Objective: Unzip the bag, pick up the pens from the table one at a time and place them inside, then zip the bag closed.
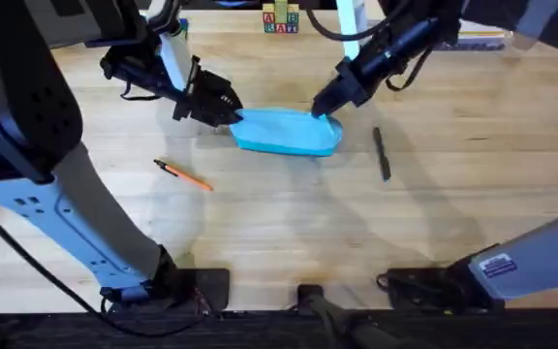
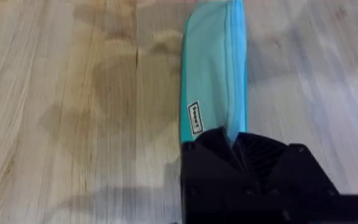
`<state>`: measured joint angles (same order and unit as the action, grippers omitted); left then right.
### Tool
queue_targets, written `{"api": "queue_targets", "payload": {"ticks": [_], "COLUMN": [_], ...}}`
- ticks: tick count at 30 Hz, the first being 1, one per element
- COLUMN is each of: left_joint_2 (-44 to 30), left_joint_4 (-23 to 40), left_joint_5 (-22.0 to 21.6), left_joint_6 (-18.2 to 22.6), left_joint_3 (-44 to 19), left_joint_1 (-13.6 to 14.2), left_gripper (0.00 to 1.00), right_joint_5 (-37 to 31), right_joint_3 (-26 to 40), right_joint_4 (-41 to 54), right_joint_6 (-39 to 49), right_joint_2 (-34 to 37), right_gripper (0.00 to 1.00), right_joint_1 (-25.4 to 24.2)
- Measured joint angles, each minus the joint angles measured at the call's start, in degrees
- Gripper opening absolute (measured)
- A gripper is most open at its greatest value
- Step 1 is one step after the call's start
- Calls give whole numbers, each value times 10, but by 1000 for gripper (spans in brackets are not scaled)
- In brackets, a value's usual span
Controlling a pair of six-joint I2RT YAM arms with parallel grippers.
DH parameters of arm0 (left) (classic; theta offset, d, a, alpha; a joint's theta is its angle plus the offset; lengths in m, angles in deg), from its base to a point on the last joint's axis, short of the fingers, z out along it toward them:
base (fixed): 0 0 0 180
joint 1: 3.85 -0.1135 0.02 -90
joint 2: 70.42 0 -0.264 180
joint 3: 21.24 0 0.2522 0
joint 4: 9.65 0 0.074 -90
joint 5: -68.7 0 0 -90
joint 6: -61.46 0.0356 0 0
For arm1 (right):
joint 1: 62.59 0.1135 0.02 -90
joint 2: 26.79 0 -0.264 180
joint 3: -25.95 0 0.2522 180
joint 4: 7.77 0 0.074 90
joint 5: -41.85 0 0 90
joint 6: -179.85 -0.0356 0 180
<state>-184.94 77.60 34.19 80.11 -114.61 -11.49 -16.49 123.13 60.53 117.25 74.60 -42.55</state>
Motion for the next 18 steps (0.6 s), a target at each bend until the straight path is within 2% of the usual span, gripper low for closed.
{"api": "queue_targets", "payload": {"ticks": [7, 18], "left_joint_2": [0, 0], "left_joint_4": [0, 0], "left_joint_5": [0, 0], "left_joint_6": [0, 0], "left_joint_3": [0, 0], "left_joint_1": [0, 0], "left_gripper": [43, 42], "right_joint_5": [-4, -6], "right_joint_3": [0, 0], "right_joint_4": [-24, -34], "right_joint_6": [0, 0], "right_joint_2": [0, 0], "right_gripper": [30, 30], "right_joint_1": [23, 28]}}
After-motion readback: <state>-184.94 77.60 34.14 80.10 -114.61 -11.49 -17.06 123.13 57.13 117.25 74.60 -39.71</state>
